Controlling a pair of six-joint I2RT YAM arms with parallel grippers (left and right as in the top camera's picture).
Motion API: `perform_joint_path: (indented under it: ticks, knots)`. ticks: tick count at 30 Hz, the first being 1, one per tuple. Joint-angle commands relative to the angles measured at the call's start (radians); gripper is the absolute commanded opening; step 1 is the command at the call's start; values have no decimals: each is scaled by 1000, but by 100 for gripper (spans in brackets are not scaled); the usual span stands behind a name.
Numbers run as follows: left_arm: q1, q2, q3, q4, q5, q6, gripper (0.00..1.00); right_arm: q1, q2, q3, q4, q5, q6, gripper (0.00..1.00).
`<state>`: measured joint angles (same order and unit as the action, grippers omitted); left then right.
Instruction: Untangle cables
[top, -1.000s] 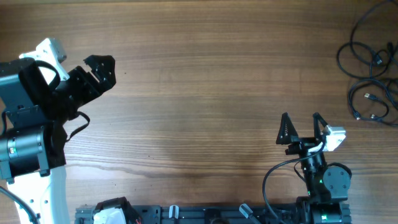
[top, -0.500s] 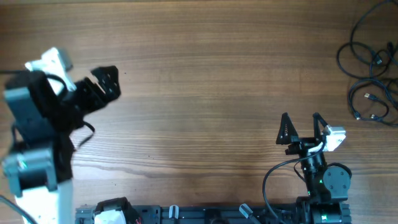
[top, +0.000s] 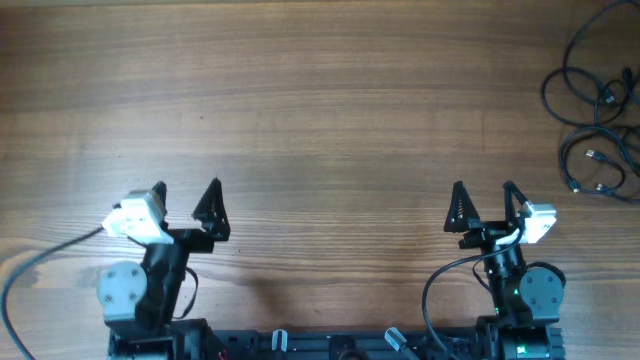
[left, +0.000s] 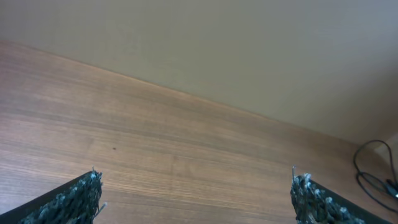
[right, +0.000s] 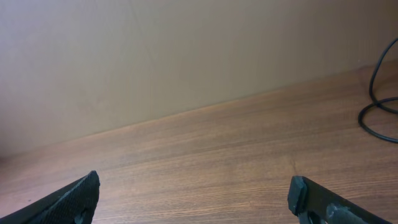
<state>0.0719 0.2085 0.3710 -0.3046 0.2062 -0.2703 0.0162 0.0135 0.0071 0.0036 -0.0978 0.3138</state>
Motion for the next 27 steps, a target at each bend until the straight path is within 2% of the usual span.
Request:
perform_joint_path:
  ticks: [1,5,12,20,21,22,27]
  knots:
    - [-5,-119,-93,23,-6,17,100,-3,-9,-2,2,-16,7,100]
    - [-5,-206,-193,153,-6,17,100,-3,-9,-2,2,-16,7,100]
    - [-5,-206,-307,382,-6,32,100,-3,-9,-2,2,-16,8,100]
    - [-2,-206,-365,359,-18,32,100,-3,-9,-2,2,-16,8,100]
    - [-2,-206,-365,333,-18,32,100,-4,-9,-2,2,-16,7,100]
    - [-2,-206,-365,238,-18,32,100,-3,-9,-2,2,-16,7,100]
    - [-2,-206,-365,245,-18,28,100,-3,-9,-2,3,-16,7,100]
